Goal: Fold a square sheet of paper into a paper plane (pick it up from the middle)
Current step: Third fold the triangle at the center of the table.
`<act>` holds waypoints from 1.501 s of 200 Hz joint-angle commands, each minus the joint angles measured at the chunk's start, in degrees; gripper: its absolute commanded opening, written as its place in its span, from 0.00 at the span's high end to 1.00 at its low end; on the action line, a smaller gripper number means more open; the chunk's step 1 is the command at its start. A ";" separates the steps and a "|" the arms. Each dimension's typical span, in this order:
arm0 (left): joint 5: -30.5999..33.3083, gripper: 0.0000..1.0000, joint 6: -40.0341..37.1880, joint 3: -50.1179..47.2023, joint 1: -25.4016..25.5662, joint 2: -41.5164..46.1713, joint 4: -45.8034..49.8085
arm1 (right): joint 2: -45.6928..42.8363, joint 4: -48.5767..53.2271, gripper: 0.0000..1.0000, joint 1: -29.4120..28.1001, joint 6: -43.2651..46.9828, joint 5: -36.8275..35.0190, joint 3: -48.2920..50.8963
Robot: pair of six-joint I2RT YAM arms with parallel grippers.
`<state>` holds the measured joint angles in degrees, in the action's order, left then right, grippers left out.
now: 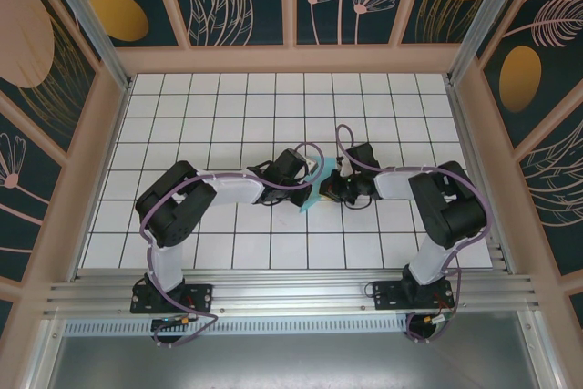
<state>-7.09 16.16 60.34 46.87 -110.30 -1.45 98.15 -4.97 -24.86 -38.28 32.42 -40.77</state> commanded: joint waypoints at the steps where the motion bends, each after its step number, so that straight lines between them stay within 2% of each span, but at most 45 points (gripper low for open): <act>1: 0.88 0.89 -1.18 -0.37 -0.37 -1.05 3.74 | -0.83 1.68 0.92 -0.38 -0.02 -2.37 -0.08; 32: 1.03 0.89 -1.40 -0.56 -0.33 -0.97 3.94 | -4.50 0.18 0.91 0.91 -0.83 -1.31 -0.18; 67: 1.07 0.89 -1.49 -0.41 -0.29 -0.97 4.18 | -2.48 -1.87 0.92 2.18 -0.72 0.58 -1.05; 132: 1.29 0.89 -1.57 0.15 -0.30 -0.97 4.44 | 2.59 0.49 0.92 2.49 0.25 -5.33 -0.17; 192: 1.45 0.89 -1.92 0.14 -0.36 -0.89 5.06 | -4.23 -1.97 0.91 5.06 -0.09 0.19 -0.43; 234: 1.42 0.89 -1.93 0.22 -0.38 -0.78 5.06 | -1.56 -3.12 0.91 6.18 0.36 1.92 0.02; 300: 1.47 0.89 -2.10 0.40 -0.30 -0.62 5.47 | 1.54 -1.17 0.91 6.24 0.92 -4.85 1.75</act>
<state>-6.98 15.14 60.58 46.87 -110.30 -0.82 98.17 -7.66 -18.79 -38.30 31.53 -39.86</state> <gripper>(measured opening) 0.111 0.091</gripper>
